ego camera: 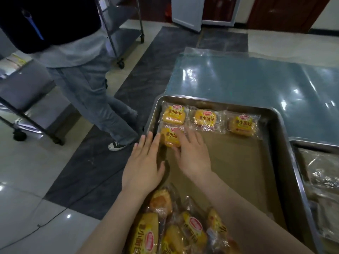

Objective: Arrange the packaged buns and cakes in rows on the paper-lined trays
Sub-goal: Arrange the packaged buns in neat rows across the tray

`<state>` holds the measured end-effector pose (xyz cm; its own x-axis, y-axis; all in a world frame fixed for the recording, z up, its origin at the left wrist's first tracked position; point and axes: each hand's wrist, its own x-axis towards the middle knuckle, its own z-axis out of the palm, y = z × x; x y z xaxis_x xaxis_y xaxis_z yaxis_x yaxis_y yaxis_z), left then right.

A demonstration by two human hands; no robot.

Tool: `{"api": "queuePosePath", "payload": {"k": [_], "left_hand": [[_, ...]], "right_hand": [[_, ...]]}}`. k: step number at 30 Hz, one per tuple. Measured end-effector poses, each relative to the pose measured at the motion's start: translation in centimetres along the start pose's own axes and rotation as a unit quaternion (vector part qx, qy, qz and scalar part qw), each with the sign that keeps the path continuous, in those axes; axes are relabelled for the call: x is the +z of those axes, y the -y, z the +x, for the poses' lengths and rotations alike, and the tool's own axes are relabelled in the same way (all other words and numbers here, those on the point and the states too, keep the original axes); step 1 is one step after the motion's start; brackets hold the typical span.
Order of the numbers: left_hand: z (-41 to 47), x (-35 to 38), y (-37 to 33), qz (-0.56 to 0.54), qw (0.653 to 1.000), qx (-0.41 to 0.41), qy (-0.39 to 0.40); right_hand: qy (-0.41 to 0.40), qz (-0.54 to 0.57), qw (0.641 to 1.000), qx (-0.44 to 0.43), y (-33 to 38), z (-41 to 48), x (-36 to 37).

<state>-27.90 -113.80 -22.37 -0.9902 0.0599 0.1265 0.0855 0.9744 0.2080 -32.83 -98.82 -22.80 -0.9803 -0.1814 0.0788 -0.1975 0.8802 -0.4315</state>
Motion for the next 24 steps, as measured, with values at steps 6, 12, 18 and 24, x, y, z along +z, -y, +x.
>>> {"api": "queuePosePath", "payload": {"k": [6, 12, 18, 24], "left_hand": [[0.1, 0.2, -0.1, 0.007, 1.0, 0.0, 0.003], [0.0, -0.2, 0.1, -0.038, 0.999, 0.0, 0.011], [-4.3, -1.3, 1.4, -0.101, 0.994, -0.016, 0.038], [-7.9, -1.8, 2.0, -0.113, 0.992, -0.004, 0.056]], "right_hand": [[0.037, -0.022, 0.999, -0.032, -0.2, 0.4, 0.7], [0.025, 0.009, 1.0, -0.004, -0.7, -1.6, -1.8], [0.312, 0.107, 0.944, 0.021, 1.6, -6.5, -3.3], [0.274, 0.249, 0.924, 0.09, 2.8, -8.1, -4.2]]}}
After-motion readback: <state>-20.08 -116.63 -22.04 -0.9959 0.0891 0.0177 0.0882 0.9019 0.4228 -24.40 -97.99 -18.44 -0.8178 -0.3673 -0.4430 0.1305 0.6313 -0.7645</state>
